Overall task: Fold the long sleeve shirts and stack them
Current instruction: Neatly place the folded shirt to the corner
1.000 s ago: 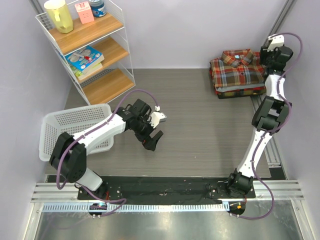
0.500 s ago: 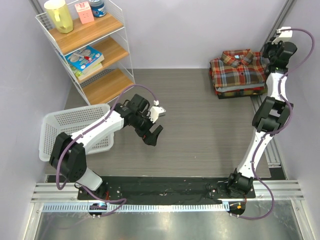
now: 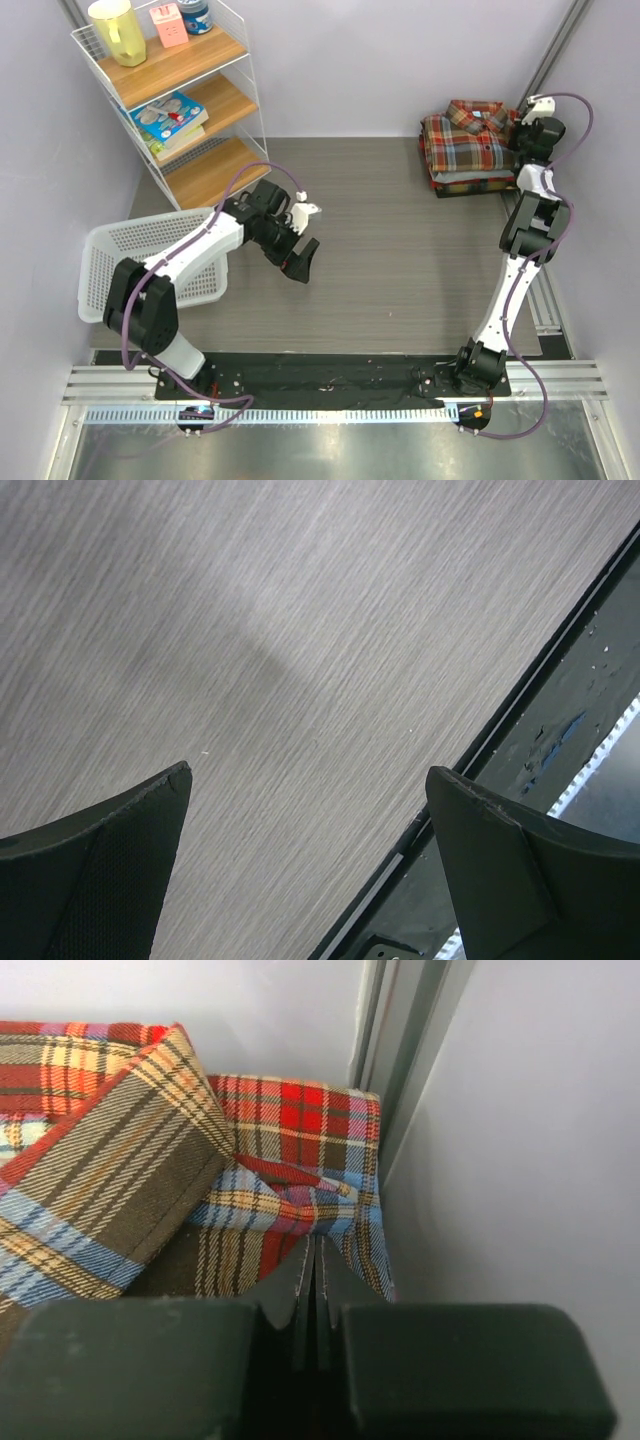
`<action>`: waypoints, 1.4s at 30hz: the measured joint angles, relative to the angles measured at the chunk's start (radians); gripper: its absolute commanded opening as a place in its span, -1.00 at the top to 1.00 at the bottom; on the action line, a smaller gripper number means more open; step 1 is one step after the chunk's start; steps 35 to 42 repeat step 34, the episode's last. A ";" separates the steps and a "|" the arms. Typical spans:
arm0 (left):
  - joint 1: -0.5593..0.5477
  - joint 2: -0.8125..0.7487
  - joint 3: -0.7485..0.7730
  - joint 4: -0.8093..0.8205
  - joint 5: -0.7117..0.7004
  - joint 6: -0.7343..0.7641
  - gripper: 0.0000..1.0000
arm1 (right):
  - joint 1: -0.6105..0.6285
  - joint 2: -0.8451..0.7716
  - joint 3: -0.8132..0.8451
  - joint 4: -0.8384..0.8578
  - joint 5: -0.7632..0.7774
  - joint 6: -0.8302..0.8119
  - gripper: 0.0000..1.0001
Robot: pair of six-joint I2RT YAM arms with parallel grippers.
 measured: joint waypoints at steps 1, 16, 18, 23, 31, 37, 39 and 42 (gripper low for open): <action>0.005 0.002 0.006 -0.003 0.000 0.000 -1.00 | 0.000 0.000 -0.002 -0.001 0.008 -0.006 0.45; 0.125 0.123 0.490 -0.080 -0.051 -0.046 -1.00 | -0.002 -0.349 0.045 -0.179 -0.029 0.021 -1.00; 0.131 0.157 0.578 -0.098 -0.083 -0.050 -0.99 | 0.005 -0.464 0.050 -0.265 -0.055 0.022 -0.99; 0.132 0.200 0.647 -0.143 -0.159 -0.057 -1.00 | 0.084 -0.793 -0.089 -0.462 -0.097 -0.009 -0.99; 0.131 0.200 0.498 -0.156 -0.241 -0.076 -0.99 | 0.441 -1.225 -0.774 -0.649 -0.042 -0.118 -0.99; 0.127 0.194 0.410 -0.143 -0.268 -0.076 -1.00 | 0.508 -1.239 -0.937 -0.719 -0.008 -0.127 -1.00; 0.127 0.194 0.410 -0.143 -0.268 -0.076 -1.00 | 0.508 -1.239 -0.937 -0.719 -0.008 -0.127 -1.00; 0.127 0.194 0.410 -0.143 -0.268 -0.076 -1.00 | 0.508 -1.239 -0.937 -0.719 -0.008 -0.127 -1.00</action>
